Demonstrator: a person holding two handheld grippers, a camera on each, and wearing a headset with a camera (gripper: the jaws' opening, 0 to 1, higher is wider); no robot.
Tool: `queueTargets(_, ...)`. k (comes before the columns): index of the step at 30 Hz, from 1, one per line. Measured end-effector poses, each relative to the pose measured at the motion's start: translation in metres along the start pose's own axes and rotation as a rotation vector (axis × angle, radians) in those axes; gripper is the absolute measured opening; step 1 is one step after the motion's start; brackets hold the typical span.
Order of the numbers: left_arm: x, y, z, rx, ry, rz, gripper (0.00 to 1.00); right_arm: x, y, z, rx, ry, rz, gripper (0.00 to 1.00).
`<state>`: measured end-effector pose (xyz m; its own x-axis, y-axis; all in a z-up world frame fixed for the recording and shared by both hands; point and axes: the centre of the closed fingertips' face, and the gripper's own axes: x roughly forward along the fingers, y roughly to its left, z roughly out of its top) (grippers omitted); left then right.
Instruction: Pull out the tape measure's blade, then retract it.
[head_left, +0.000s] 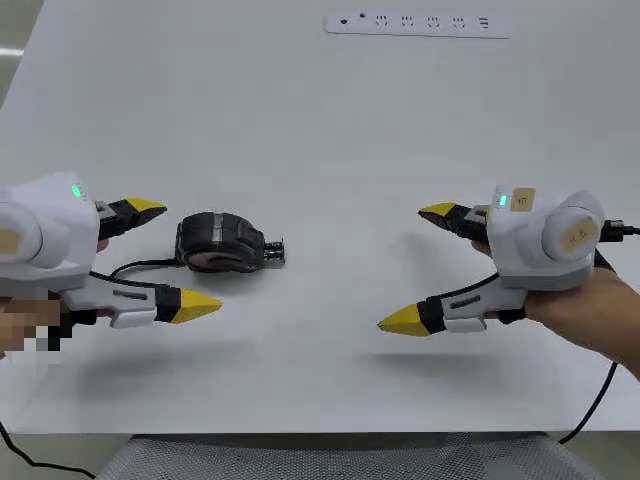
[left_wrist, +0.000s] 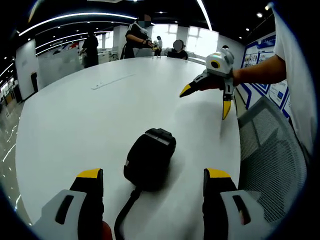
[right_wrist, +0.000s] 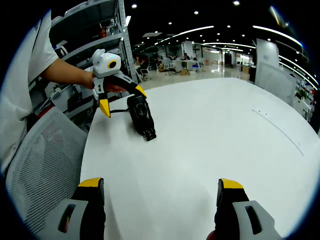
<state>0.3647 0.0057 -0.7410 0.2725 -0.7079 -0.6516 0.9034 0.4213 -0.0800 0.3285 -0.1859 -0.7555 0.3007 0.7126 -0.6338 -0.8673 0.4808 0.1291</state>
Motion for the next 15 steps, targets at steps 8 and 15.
queueTargets(8,0.007,0.001,0.001,0.031,0.015,-0.028,0.73,0.012,0.0,0.007,-0.016,0.001,0.023,0.91)
queueTargets(15,0.012,0.002,-0.002,0.059,0.038,-0.058,0.68,0.023,0.0,0.01,-0.036,0.008,0.046,0.9)
